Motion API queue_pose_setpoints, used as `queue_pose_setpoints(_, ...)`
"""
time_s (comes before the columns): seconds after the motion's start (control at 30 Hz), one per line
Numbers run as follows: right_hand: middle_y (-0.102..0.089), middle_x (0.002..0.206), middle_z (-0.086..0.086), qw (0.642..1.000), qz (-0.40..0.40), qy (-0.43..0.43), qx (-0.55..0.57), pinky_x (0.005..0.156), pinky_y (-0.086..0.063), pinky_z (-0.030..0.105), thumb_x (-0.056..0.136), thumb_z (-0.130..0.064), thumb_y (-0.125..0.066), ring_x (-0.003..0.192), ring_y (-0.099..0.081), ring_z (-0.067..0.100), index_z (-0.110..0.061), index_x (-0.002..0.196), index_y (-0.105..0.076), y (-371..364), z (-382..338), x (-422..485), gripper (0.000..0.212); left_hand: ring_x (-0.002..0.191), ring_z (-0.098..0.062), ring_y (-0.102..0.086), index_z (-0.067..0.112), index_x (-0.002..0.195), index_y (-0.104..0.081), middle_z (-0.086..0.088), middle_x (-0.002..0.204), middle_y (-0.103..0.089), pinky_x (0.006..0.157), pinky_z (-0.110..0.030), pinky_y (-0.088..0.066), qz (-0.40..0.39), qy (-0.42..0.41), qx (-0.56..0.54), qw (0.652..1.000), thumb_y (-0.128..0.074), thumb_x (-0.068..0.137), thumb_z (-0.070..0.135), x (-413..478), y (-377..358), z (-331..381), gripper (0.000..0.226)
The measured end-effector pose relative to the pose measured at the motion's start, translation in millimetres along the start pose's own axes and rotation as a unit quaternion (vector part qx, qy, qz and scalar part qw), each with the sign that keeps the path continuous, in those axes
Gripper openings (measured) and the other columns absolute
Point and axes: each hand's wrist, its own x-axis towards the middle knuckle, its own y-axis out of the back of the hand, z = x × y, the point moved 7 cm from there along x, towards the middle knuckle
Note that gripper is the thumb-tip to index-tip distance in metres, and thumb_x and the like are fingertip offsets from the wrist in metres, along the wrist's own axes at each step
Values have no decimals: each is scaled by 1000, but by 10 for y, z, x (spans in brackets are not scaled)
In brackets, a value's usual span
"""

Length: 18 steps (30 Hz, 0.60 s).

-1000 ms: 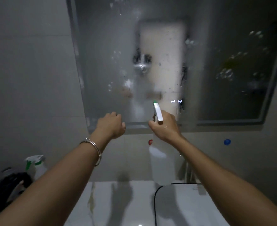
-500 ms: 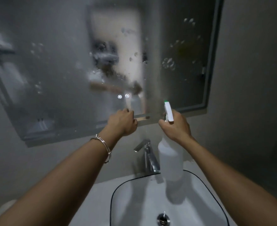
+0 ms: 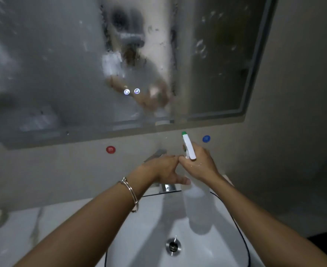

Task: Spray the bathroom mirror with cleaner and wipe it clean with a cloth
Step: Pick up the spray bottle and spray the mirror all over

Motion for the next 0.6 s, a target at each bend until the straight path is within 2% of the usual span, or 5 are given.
queue_pose_setpoints(0.07,-57,67,-9,999,-41,26,4,61,-47,32,72,-22,-60,69,-57,23,-29,76,-54,-298,-138,-19,10,127,-24,-42,26,134,-41,-2,140,-45,105,-40,-36,3,28,-41,999,-59,73,67,-179,-141,-253,75)
queue_pose_setpoints(0.13,-60,75,-9,994,-89,59,5,63,-48,30,72,-22,-58,73,-59,21,-32,86,-62,-661,-336,-69,18,127,-21,-43,26,137,-40,1,143,-43,105,-38,-36,2,69,-98,993,-60,80,58,-414,-325,-527,68)
queue_pose_setpoints(0.27,-58,73,-1,985,-144,89,28,64,-49,35,75,-20,-59,71,-57,25,-13,93,-57,-1377,-762,-208,19,115,-21,-53,26,129,-47,0,129,-55,96,-36,-44,35,158,-165,973,-58,81,58,-945,-524,-1101,58)
queue_pose_setpoints(0.5,-55,68,-3,960,-241,119,83,63,-46,34,78,-19,-61,68,-56,23,-10,98,-56,-2612,-1692,-627,23,101,-20,-57,31,120,-52,3,116,-60,87,-40,-49,86,285,-148,943,-51,63,75,-2088,-592,-2283,72)
queue_pose_setpoints(0.6,-56,68,-1,949,-270,138,82,62,-46,34,77,-17,-60,67,-56,23,-10,95,-54,-3153,-2123,-805,20,99,-19,-57,31,112,-54,4,110,-62,84,-40,-49,106,312,-173,928,-51,64,75,-2563,-671,-2780,65)
